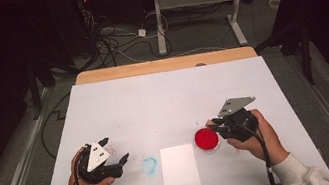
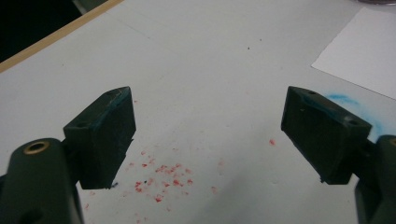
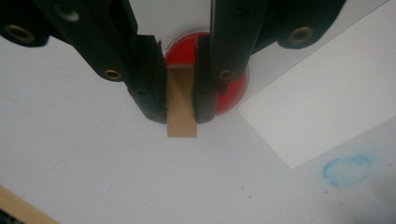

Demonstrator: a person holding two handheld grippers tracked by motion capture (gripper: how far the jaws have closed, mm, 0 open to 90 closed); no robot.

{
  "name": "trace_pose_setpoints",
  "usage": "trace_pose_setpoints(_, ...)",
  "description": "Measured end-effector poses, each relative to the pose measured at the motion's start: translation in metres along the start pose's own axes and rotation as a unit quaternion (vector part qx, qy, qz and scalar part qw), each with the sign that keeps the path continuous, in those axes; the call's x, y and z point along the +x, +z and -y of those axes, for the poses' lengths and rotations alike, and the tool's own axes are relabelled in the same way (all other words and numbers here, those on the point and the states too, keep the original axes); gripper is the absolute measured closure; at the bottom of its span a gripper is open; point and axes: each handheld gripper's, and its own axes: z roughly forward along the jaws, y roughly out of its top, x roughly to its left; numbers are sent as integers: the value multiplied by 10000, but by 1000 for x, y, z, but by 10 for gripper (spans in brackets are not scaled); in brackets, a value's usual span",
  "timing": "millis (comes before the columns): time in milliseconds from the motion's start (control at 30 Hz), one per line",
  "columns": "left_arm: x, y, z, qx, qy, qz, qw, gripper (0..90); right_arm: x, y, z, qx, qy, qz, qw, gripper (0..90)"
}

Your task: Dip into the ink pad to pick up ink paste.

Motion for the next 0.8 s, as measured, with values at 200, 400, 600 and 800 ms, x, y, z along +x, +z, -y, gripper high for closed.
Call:
trace_pose_setpoints(200,-3,2,-2,45,68,21,10000,173,-5,-8,-7,-74,-1,-7,10000,761)
trace_pose_setpoints(400,-4,1,-1,73,76,21,9999,173,-1,4,-3,48,-47,-83,9999,761)
trace_pose_setpoints(600,-4,1,-1,101,80,54,9999,173,5,26,4,315,-70,-121,9994,761)
trace_pose_setpoints(800,-4,2,-1,156,91,40,9998,173,11,45,11,629,-220,-171,9976,761)
